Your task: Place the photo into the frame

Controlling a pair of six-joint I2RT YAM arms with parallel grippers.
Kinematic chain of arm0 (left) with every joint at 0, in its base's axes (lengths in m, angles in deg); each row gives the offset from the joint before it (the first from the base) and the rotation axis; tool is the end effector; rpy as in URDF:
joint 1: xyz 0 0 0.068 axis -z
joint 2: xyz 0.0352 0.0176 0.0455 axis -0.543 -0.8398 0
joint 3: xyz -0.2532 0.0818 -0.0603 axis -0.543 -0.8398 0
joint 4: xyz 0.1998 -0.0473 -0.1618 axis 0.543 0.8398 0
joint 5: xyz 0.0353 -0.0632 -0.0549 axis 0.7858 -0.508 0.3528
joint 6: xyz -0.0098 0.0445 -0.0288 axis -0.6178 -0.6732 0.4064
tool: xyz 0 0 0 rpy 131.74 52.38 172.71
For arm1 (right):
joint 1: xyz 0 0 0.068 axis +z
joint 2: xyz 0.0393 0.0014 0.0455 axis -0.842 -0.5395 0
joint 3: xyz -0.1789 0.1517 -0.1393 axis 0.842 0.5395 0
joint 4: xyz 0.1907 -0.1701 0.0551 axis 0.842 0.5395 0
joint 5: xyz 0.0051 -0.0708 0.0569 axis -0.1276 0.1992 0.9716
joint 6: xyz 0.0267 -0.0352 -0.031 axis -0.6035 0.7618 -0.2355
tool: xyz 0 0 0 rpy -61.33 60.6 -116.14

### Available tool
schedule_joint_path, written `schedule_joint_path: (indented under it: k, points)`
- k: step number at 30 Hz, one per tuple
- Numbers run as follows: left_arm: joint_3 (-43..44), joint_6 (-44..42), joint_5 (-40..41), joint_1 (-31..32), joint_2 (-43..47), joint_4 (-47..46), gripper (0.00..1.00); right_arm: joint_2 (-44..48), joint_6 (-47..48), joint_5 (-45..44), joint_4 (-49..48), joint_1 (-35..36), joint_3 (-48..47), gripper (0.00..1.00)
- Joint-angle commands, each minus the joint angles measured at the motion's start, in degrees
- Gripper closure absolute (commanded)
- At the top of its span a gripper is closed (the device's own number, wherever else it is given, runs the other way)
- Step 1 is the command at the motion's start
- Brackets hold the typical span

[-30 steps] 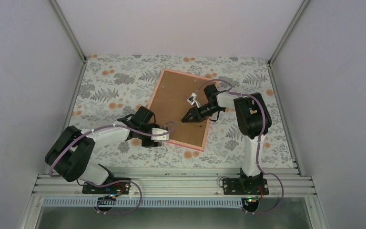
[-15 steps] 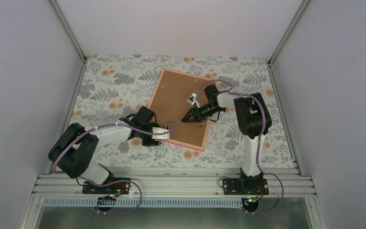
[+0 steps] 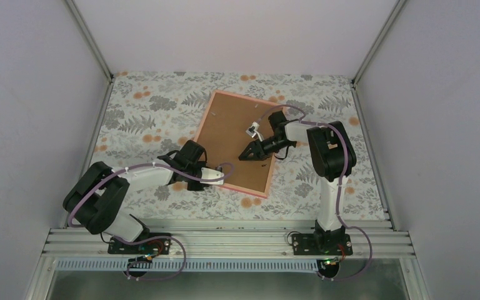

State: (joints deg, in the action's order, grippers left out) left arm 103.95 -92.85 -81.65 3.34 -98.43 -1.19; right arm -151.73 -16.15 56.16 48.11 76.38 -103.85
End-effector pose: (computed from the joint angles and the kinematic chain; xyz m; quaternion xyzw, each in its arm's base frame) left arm 0.2000 -0.1598 0.1383 0.7140 0.6434 -0.1057 0.2552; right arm 0.3392 0.1502 0.1067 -0.2394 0.8230 0.5150 0.0118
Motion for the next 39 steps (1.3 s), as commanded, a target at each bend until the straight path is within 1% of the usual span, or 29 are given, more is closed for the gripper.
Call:
schedule_joint_path:
  k: [1,3,4,7,10,14,16,18,20,25,30,33,36,39]
  points:
    - [-0.7,0.4,-2.1,0.9,-0.1,5.5,0.75,-1.7,0.8,-8.0,2.4,-0.6,0.9,0.49]
    - [0.0,1.6,-2.4,0.9,1.1,5.5,0.7,-0.5,2.0,-7.9,4.0,-0.6,-0.2,0.48]
    - [0.4,2.7,-2.6,0.9,1.9,5.3,0.65,1.3,2.6,-8.4,4.7,-0.6,-0.6,0.48]
    - [2.1,5.4,-3.1,0.9,3.8,4.5,0.59,7.5,5.2,-12.1,6.1,-0.6,-0.7,0.43]
    - [4.5,8.5,-3.3,0.9,4.1,3.0,0.58,14.0,8.7,-18.2,7.0,-0.6,0.4,0.37]
    - [6.7,10.6,-3.9,1.2,2.3,1.2,0.57,18.5,16.2,-27.1,9.6,-0.6,2.1,0.35]
    - [6.8,10.4,-3.1,1.9,1.1,0.2,0.57,18.9,18.8,-31.5,11.1,-0.7,1.9,0.35]
    - [6.5,10.0,-1.8,2.5,0.1,-1.1,0.56,19.6,19.0,-36.3,10.4,-0.6,2.2,0.36]
    - [6.6,10.1,-1.2,3.0,-0.9,-2.1,0.57,20.5,18.2,-41.5,8.0,-0.3,3.3,0.35]
    - [6.6,11.0,0.0,4.5,-3.1,-4.4,0.57,21.5,16.7,-49.5,1.7,2.0,6.8,0.34]
    - [7.5,12.7,0.6,7.0,-5.0,-6.7,0.57,20.8,16.9,-51.5,-1.2,3.1,9.1,0.3]
    - [8.6,13.0,-0.3,8.1,-6.3,-7.1,0.57,20.4,17.6,-51.8,-1.7,3.8,9.8,0.28]
    - [9.5,12.1,-1.9,8.9,-8.0,-6.5,0.54,20.3,19.5,-52.7,-1.7,4.7,10.9,0.25]
    - [9.5,11.8,-2.7,9.2,-9.1,-6.7,0.53,20.1,21.7,-55.1,-1.9,5.0,12.2,0.24]
